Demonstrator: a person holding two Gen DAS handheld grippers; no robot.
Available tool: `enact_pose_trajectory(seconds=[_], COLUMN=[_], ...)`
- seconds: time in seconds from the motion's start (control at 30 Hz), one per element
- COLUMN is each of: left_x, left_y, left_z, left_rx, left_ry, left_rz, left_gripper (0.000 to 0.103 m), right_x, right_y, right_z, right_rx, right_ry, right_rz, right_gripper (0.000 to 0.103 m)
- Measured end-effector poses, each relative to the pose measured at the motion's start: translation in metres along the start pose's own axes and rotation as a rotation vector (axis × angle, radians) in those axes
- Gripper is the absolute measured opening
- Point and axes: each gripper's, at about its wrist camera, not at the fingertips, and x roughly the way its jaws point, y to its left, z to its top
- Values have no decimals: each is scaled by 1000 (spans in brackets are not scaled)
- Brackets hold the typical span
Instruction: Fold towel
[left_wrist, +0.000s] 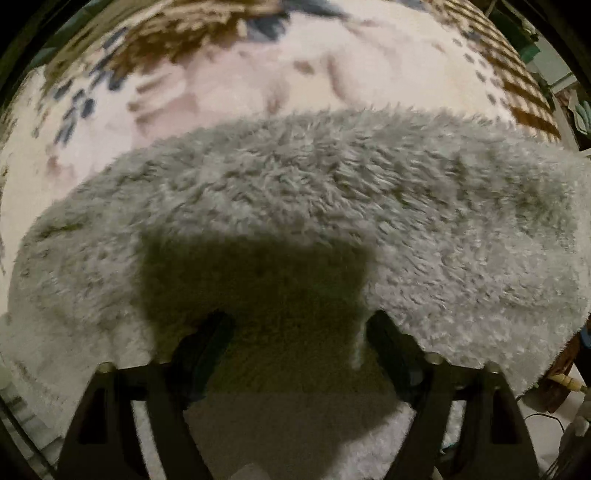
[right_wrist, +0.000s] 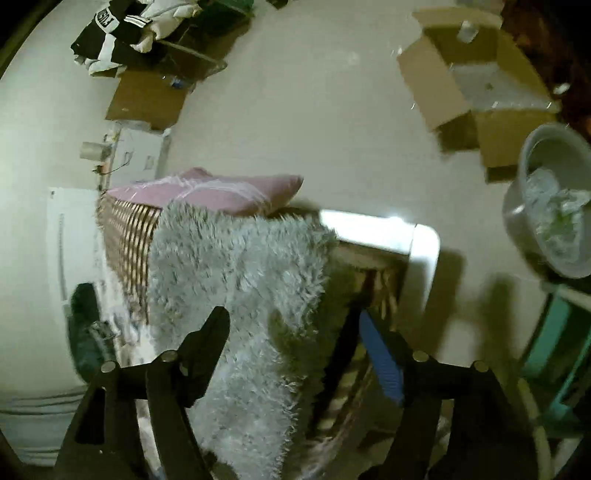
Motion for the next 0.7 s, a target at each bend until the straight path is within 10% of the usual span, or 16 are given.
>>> enact_pose_trajectory(seconds=[0.13,0.33,0.53,0.57,0.6,0.7], left_x=[14,18,21,18,11,-7], left_y=[-7,-8,-7,-5,12,16], left_z=[11,30,13,15,18,19], left_rx=[3,-12,-30,-31,-34,-71], left_ry=[-8,-3,7,8,5,-34], left_rz=[-56,-49,-40,-45,-52,-84], left_gripper=[103,103,103,103,103,103], right_x=[33,41,82,82,81,65], right_y=[-8,16,29,32,33,41], right_z=[1,8,16,16,16,13], right_rx=[-13,-91,-106,-114,-119,-148], right_ry=[61,-42,42,33,22,-35], right_rz=[89,244,255,247,236,179], right_gripper=[77,65,65,56,24,15])
